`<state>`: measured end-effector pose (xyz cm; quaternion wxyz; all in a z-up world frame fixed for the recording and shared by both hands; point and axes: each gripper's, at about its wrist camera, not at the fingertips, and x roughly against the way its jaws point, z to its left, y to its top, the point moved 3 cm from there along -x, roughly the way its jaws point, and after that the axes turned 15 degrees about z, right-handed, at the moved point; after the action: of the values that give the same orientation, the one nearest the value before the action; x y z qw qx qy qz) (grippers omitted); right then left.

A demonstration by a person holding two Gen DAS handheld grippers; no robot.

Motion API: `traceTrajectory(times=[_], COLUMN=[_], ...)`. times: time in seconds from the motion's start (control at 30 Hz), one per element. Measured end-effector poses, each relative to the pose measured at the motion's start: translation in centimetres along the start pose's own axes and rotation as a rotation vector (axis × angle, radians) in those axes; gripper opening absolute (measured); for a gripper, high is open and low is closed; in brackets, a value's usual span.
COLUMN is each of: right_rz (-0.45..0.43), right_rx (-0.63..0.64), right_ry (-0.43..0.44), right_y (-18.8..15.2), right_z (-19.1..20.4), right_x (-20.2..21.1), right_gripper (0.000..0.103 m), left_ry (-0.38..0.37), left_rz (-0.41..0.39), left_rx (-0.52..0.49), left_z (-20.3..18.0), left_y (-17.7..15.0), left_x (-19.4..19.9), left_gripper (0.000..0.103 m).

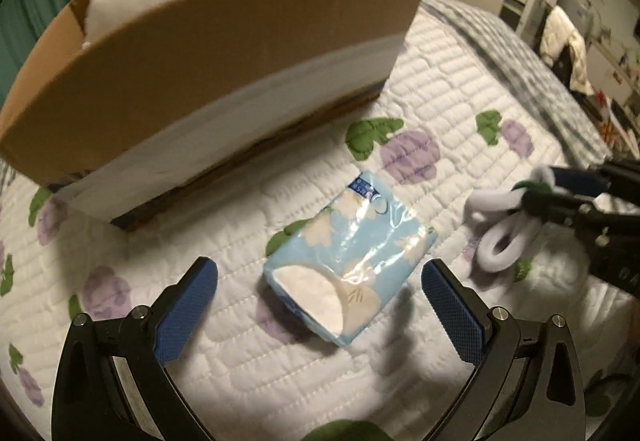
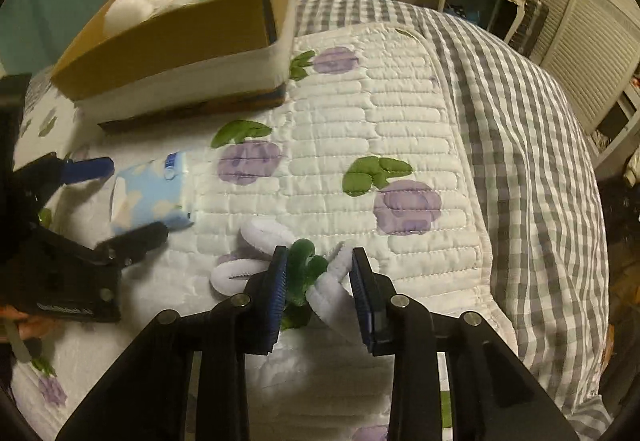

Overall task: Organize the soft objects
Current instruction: 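Grasp the blue tissue pack with the left tool while the right tool grasps the white-green plush toy, then lift the tissue pack and plush toy and carry both over the box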

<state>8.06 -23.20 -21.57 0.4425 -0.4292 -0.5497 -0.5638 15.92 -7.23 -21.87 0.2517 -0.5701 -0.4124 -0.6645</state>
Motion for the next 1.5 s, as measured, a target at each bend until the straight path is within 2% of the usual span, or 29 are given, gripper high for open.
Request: traceTrajectory(times=[0.1,0.13,0.17,0.2,0.23,0.27,0.37,0.67,0.83,1.17,1.5], right_rz=[0.005,0.005,0.006,0.006,0.006,0.004,-0.001,-0.046,-0.109,-0.236,-0.413], right_rx=[0.004,0.003,-0.001,-0.007,-0.011,-0.014,-0.017,-0.001,0.011,0.004,0.025], right_ry=[-0.003,0.000,0.006,0.013,0.019,0.023,0.027,0.002,-0.020,-0.043,-0.037], right_y=[0.1,-0.2,-0.2,-0.1,-0.1,-0.5,-0.1,-0.4,-0.6,-1.3,-2.6], right_z=[-0.1,0.0,-0.1,0.1,-0.1,0.2,-0.1,0.4,1.2,2.4,5.3], right_x=[-0.2,-0.5,-0.6,-0.7,-0.7,-0.5,-0.9,0.2,1.8,5.3,12.6], right_gripper=[0.030,0.030,0.030,0.030,0.030,0.030,0.030,0.031,0.030,0.030,0.030], left_ry=[0.041,0.045,0.043,0.044,0.046,0.044,0.050,0.036,0.048,0.052,0.083], left_rz=[-0.013,-0.018,-0.019,-0.023,-0.031,-0.038,-0.047,-0.082,-0.153,-0.277,-0.437], left_rx=[-0.006,-0.004,-0.004,-0.006,-0.012,-0.024,-0.022,0.094,0.145,0.180,0.238], left_z=[-0.1,-0.1,-0.1,-0.2,-0.3,-0.5,-0.8,0.5,0.6,-0.9,0.0], left_y=[0.4,0.5,0.6,0.8,0.8,0.8,0.7,-0.7,-2.2,-2.6,-5.0], left_x=[-0.8,-1.0,-1.2,-1.3,-1.3,-1.2,-0.6,2.0,5.4,10.5,17.1], left_gripper=[0.103,0.098,0.091,0.087,0.076,0.060,0.053,0.051,0.051,0.051,0.051])
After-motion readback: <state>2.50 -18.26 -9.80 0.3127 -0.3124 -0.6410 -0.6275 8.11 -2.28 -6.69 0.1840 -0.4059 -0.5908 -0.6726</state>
